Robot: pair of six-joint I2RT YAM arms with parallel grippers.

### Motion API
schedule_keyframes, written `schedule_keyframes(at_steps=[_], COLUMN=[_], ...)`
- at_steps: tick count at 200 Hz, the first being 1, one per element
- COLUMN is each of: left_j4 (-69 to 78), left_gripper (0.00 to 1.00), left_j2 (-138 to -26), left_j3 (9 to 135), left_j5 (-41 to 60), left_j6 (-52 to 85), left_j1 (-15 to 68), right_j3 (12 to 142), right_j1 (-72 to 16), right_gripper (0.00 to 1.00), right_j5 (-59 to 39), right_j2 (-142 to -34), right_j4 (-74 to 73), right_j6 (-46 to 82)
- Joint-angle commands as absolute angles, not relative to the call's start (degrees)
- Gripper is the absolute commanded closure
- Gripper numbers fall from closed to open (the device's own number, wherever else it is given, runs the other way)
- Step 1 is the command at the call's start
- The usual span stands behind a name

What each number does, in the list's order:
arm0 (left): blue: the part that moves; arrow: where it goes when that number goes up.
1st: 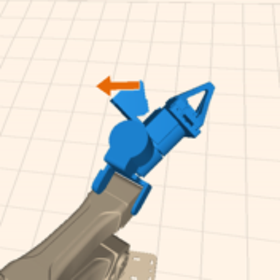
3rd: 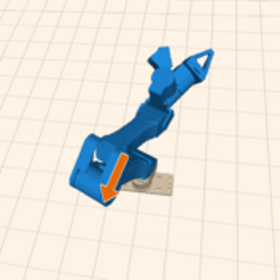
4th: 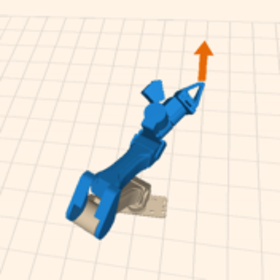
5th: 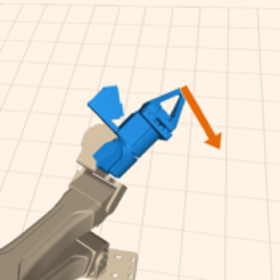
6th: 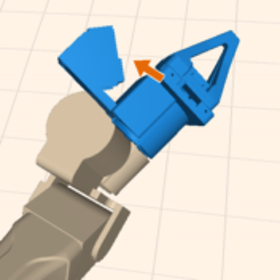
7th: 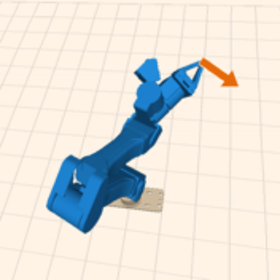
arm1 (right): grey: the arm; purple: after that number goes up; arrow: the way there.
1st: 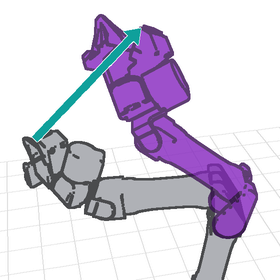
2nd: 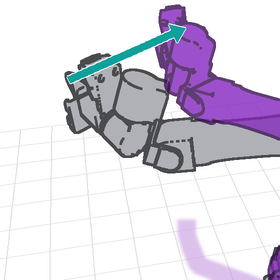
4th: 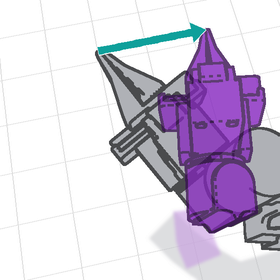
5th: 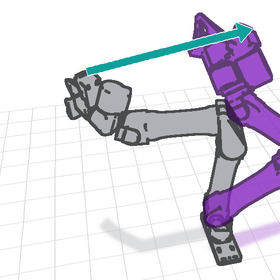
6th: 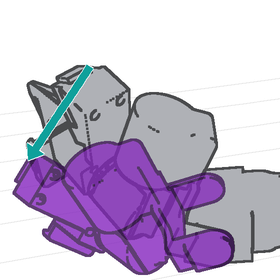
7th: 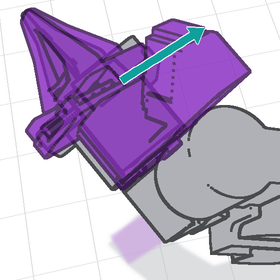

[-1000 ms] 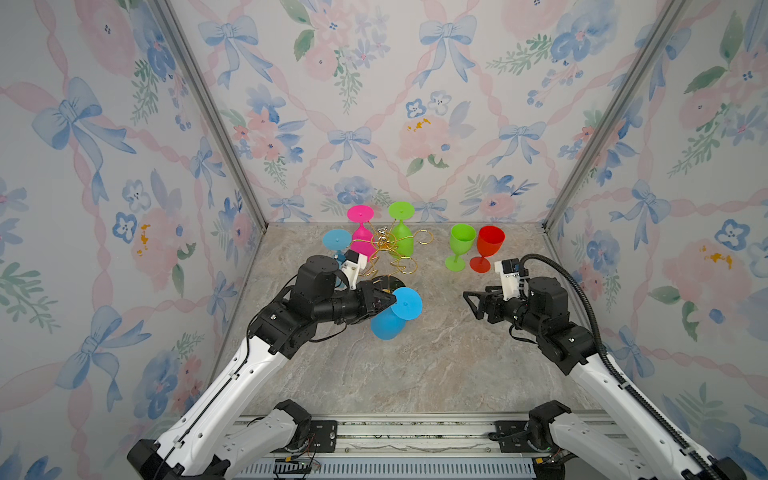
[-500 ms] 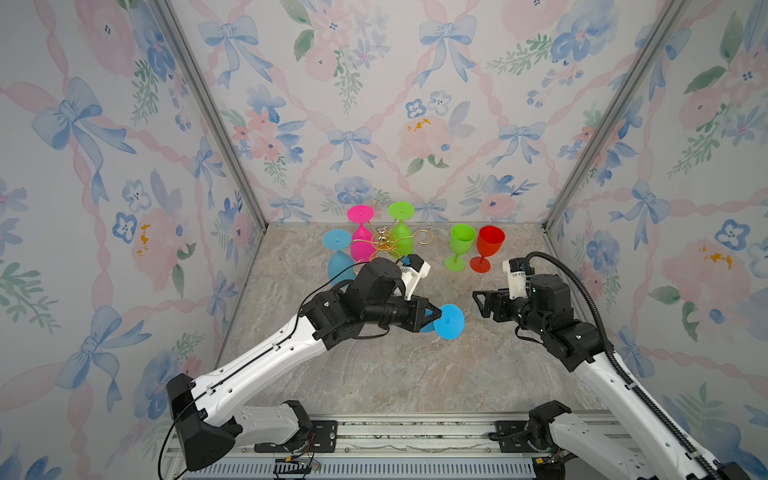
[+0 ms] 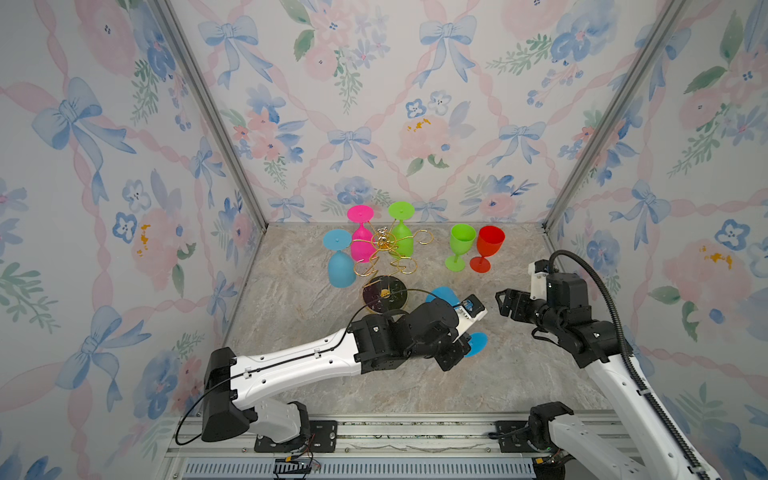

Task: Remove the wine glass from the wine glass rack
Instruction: 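Swing the blue glass bowl-up toward the right gripper while the right gripper approaches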

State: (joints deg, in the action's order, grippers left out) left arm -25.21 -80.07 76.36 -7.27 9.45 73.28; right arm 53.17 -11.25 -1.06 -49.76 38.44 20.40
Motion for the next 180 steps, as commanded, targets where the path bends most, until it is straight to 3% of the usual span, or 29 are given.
schedule_keyframes(at_steps=[1, 51, 89, 180], left_j4=[-21.04, -16.85, -11.42, 16.81], left_gripper=[1.00, 1.00, 1.00, 1.00], left_j2=[-79.89, -83.10, -83.77, -82.66], left_j3=[75.49, 73.19, 68.03, 48.58], left_j5=[-14.04, -29.94, -36.32, -50.44], left_j6=[1.65, -8.11, -15.36, -40.28], left_j1=[75.80, 82.83, 84.45, 86.38], right_j3=[56.12, 58.17, 59.86, 65.88], right_j1=[-10.30, -10.02, -10.02, -10.06], right_gripper=[0.14, 0.14, 0.14, 0.14], right_j5=[0.09, -1.31, -3.43, -10.39], right_j2=[-49.70, -51.40, -51.42, -53.27], right_j4=[43.86, 46.31, 47.34, 51.87], right_j6=[21.20, 20.74, 20.74, 19.69])
